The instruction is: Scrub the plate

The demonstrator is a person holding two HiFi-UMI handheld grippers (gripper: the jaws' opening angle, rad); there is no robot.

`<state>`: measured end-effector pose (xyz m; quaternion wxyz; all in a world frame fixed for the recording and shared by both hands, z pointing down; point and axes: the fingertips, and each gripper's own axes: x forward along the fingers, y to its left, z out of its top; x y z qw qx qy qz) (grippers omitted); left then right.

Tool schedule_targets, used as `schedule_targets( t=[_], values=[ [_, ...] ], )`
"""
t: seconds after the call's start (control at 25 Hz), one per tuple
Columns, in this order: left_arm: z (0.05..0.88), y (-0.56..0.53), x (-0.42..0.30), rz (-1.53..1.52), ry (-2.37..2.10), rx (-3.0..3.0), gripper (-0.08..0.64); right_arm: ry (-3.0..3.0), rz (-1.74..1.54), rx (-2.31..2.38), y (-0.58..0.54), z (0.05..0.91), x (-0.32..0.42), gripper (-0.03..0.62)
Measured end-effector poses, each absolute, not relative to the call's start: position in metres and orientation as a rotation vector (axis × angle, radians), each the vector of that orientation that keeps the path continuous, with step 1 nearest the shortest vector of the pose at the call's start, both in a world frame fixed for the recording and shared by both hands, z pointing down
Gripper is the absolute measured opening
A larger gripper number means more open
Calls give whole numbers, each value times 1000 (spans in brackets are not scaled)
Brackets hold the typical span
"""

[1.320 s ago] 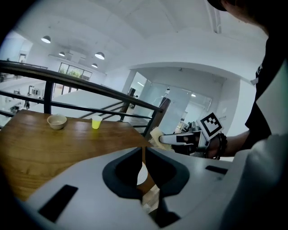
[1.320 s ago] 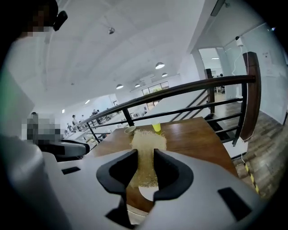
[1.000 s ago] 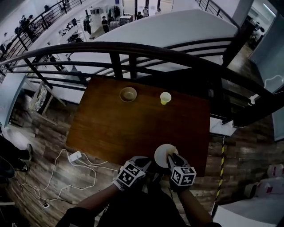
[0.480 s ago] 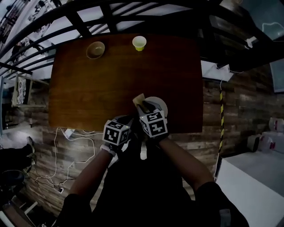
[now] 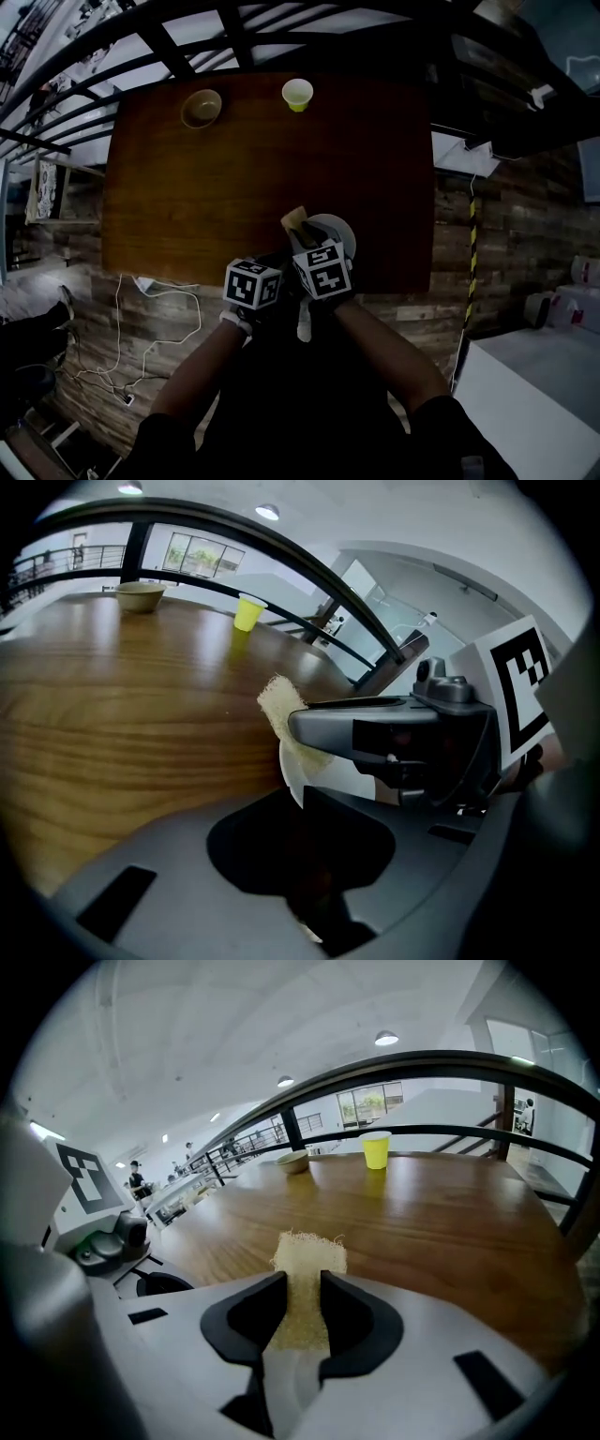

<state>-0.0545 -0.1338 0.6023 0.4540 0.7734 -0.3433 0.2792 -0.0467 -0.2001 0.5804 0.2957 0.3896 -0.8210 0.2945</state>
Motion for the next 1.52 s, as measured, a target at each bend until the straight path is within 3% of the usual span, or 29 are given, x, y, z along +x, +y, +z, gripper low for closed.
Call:
schedule_targets(
  t=[0.8,1.32,1.52],
  values=[
    [613,-132,-39,714,-835,1869,34,-2018,979,1423,-201,580,94,120],
    [604,-127,-41,565,-809,1902,34,-2242,1015,1001,-176,567,-48,120],
    [608,-123,-43,592,-812,1908,34,-2218,1056,932,-175,578,-60,120]
  ],
)
